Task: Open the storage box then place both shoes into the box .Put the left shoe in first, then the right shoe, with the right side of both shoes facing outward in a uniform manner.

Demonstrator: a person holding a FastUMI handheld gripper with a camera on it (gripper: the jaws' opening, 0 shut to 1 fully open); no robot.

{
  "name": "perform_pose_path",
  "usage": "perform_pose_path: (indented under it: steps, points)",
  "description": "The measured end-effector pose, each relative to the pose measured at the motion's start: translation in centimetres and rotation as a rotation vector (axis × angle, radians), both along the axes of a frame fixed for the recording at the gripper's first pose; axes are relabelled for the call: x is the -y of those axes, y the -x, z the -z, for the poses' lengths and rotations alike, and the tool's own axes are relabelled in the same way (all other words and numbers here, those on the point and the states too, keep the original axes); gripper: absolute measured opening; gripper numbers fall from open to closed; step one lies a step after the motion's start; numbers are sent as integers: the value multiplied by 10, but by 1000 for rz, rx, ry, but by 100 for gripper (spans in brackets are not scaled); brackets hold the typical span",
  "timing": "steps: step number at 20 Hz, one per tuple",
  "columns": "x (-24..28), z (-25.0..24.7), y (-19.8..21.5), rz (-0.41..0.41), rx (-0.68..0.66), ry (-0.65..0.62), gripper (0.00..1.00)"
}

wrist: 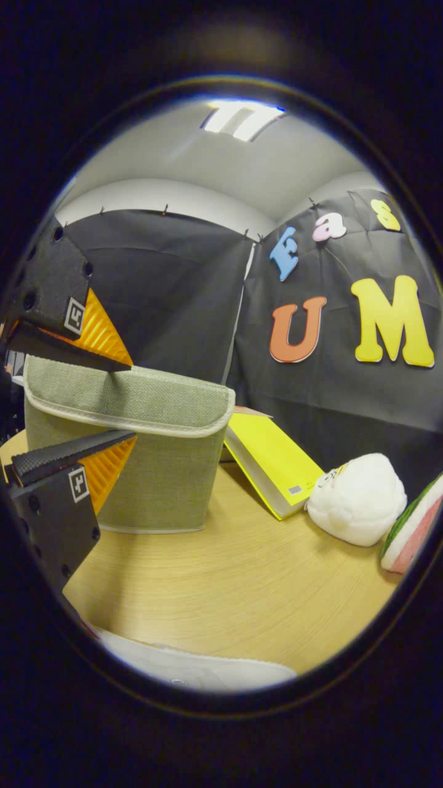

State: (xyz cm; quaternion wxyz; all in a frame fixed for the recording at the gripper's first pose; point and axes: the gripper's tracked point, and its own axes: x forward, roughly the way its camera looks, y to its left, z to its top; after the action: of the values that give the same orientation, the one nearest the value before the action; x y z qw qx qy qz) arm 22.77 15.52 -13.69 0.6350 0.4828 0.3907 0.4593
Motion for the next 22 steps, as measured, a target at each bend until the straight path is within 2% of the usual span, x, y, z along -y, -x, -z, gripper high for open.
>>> perform_pose_path:
  steps: [3, 7, 9, 17, 21, 22]
  points:
    - [1, 2, -2, 11, -31, -24, 73]
    - [-11, -8, 11, -51, 3, -28, 77]
    - [-10, -7, 9, -40, 12, -18, 79]
    - [-4, -6, 9, -29, 20, 1, 56]
    - [5, -11, 10, -9, 37, 36, 37]
    - [7, -17, 12, -7, 39, 27, 35]
